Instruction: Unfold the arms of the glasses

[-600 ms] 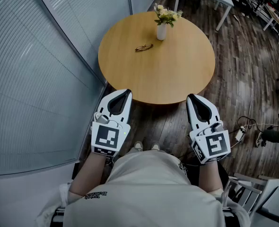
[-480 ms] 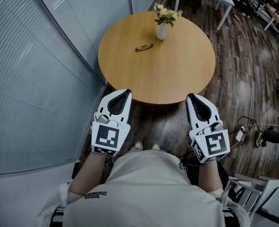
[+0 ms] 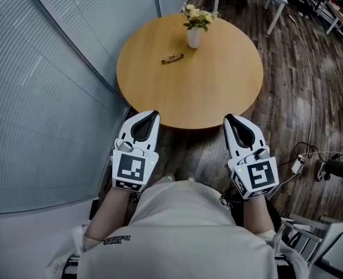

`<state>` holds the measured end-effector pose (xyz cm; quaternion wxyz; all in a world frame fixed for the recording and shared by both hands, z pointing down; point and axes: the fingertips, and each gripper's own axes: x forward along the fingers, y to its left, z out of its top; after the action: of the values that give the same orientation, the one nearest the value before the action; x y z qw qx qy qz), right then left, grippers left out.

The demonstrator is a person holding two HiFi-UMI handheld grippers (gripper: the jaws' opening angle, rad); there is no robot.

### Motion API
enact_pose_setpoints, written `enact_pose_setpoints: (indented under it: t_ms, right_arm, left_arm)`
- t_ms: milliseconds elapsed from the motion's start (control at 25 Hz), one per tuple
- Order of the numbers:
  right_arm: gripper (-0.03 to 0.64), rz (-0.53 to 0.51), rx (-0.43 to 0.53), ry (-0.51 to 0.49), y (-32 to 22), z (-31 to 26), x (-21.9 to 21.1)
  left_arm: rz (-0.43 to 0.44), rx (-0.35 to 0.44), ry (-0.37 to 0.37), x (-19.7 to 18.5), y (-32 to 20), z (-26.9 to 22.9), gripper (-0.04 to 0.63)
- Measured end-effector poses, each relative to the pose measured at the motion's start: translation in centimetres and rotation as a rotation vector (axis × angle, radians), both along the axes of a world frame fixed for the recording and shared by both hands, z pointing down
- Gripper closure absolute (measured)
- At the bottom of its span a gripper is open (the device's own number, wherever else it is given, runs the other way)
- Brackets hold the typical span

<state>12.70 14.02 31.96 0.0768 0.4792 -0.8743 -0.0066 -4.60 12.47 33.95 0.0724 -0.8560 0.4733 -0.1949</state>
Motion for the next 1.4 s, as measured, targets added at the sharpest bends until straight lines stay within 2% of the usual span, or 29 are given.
enact_pose_setpoints:
  t_ms: [360, 760, 1400]
  right_arm:
    - [0.58, -0.053, 0.001, 0.021, -1.7, 1.0, 1.3]
    - [0.58, -0.079, -0.009, 0.02, -2.9, 1.5, 0.9]
    - [0.58, -0.079, -0.011, 0.066, -8.9, 1.2, -3.1]
  left_arm:
    - [-0.053, -0.009, -0.006, 1.1, -0.7, 0.8, 0.572]
    - [-0.066, -0.026, -0.027, 1.1, -1.2, 1.3, 0.572]
    - [-0.068, -0.035, -0.001, -2.9, -7.2, 1.5, 0.572]
